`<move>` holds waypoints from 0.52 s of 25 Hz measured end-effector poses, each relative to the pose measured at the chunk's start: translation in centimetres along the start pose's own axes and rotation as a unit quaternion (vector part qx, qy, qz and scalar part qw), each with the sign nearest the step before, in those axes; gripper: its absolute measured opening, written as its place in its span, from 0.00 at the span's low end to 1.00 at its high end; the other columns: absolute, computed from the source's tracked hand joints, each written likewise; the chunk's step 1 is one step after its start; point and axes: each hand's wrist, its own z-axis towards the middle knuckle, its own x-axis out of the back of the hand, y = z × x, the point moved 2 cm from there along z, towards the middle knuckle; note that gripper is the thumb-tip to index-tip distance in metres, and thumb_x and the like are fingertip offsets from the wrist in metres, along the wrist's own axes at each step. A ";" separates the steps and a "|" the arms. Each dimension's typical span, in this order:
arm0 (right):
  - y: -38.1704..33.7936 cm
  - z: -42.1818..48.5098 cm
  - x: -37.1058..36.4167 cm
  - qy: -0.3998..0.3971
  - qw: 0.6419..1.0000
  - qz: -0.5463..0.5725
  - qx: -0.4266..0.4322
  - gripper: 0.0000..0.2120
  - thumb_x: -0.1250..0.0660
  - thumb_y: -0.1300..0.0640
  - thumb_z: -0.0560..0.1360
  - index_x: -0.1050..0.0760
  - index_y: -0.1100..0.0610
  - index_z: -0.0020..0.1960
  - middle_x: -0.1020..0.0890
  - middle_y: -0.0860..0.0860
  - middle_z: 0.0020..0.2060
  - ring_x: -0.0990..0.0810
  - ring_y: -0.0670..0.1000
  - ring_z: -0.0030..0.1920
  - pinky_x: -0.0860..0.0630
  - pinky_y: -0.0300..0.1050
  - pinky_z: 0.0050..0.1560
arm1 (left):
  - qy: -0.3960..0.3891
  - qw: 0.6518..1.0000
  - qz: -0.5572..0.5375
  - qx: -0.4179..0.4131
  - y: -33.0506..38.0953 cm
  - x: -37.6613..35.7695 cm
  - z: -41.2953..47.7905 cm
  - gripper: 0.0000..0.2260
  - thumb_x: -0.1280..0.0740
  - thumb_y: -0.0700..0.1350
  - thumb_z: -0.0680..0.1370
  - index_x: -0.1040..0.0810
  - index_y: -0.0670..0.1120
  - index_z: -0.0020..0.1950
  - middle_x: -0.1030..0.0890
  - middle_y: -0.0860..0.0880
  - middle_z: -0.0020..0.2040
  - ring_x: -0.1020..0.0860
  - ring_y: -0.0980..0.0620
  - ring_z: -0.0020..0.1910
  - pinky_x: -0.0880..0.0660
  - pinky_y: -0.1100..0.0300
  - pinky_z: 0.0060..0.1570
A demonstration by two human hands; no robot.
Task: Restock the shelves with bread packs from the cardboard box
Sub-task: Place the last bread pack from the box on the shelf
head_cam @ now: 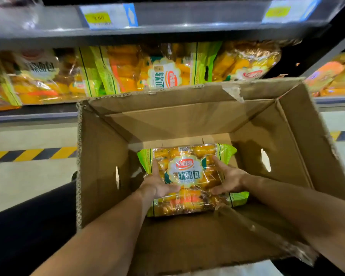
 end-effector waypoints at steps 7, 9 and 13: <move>-2.5 -10.9 3.0 0.136 0.989 0.009 0.057 0.56 0.23 0.43 0.65 0.58 0.45 0.78 0.39 0.58 0.75 0.42 0.56 0.75 0.43 0.47 0.73 | 0.085 0.989 0.006 -0.123 2.0 4.7 -10.4 0.58 0.22 0.59 0.64 0.67 0.61 0.75 0.40 0.34 0.74 0.28 0.36 0.65 0.29 0.49 0.64; -2.9 -14.2 3.3 0.188 0.979 0.024 0.078 0.54 0.23 0.41 0.64 0.55 0.43 0.78 0.37 0.56 0.74 0.39 0.56 0.73 0.41 0.48 0.71 | 0.132 0.978 0.011 -0.163 2.7 5.8 -14.1 0.57 0.22 0.57 0.65 0.66 0.61 0.76 0.42 0.34 0.74 0.27 0.37 0.63 0.29 0.50 0.62; -3.9 -19.7 4.1 0.282 0.950 0.063 0.116 0.53 0.24 0.38 0.62 0.52 0.40 0.77 0.33 0.53 0.71 0.35 0.55 0.70 0.36 0.50 0.69 | 0.213 0.948 0.051 -0.230 3.5 7.7 -19.8 0.55 0.25 0.61 0.67 0.65 0.60 0.76 0.40 0.36 0.72 0.25 0.38 0.62 0.29 0.49 0.62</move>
